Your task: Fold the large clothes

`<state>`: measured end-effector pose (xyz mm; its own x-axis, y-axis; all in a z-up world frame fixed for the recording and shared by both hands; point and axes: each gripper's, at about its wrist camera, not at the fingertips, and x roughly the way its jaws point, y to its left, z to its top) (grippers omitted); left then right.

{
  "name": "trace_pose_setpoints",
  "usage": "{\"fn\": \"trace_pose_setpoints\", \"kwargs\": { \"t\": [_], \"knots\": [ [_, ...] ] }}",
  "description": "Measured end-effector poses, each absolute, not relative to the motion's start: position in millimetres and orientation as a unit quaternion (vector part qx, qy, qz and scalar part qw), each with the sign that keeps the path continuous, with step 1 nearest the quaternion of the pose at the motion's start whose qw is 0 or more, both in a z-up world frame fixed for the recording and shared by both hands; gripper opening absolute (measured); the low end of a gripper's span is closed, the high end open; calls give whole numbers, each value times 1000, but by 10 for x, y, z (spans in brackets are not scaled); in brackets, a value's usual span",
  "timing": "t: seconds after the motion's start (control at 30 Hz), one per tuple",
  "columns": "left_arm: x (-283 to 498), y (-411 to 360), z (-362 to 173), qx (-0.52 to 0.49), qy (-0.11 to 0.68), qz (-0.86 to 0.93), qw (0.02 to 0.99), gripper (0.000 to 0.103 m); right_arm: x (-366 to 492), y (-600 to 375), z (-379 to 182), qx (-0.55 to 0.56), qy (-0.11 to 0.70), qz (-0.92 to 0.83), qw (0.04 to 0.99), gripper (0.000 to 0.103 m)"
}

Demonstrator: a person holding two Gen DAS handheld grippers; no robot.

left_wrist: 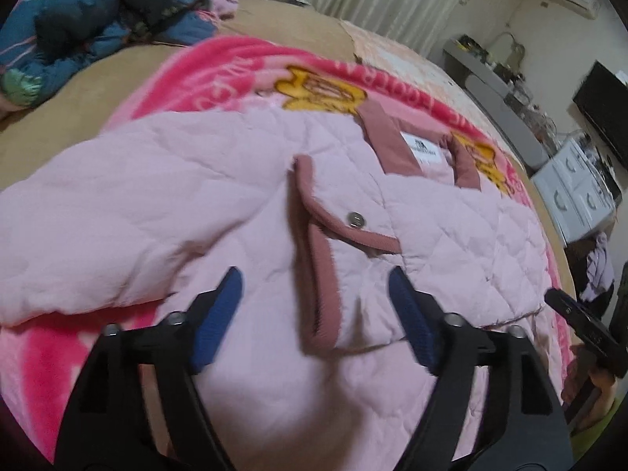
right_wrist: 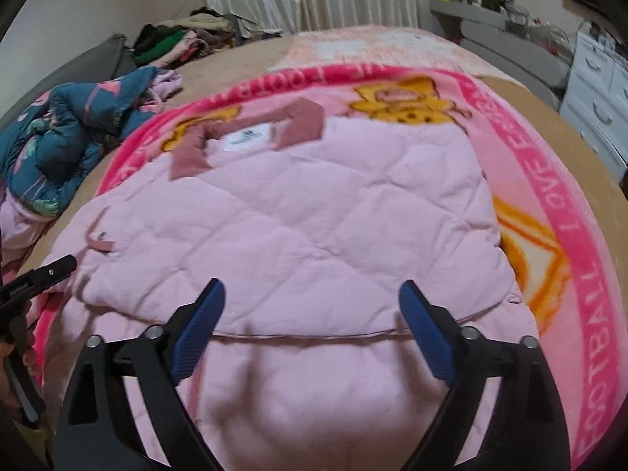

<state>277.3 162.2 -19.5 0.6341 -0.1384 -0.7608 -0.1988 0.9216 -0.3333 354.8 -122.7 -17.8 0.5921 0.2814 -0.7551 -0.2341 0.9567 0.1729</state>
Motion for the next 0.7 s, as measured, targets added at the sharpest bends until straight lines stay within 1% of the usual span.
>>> {"fn": "trace_pose_setpoints", "kwargs": {
  "t": [0.07,0.1,0.13,0.3,0.47,0.7],
  "knots": [
    [2686,1722,-136,-206,421,34,883,88,3492,-1137,-119,36,426,161,890,96],
    [2649,1758,-114,-206,419,42,884,92,3471,-1095,-100,37,425,166,889,96],
    [2595,1815,-81,-204,414,54,885,94,3444,-1038,-75,36,424,172,888,96],
    [2408,2031,-32,-198,416,95,883,94,3319,-709,63,18,416,195,888,97],
    [2137,2387,-51,-247,407,117,871,94,3229,-348,157,1,410,224,884,97],
    [1822,2847,-95,-274,396,174,859,94,3108,311,248,-38,401,269,875,97]
  ]
}}
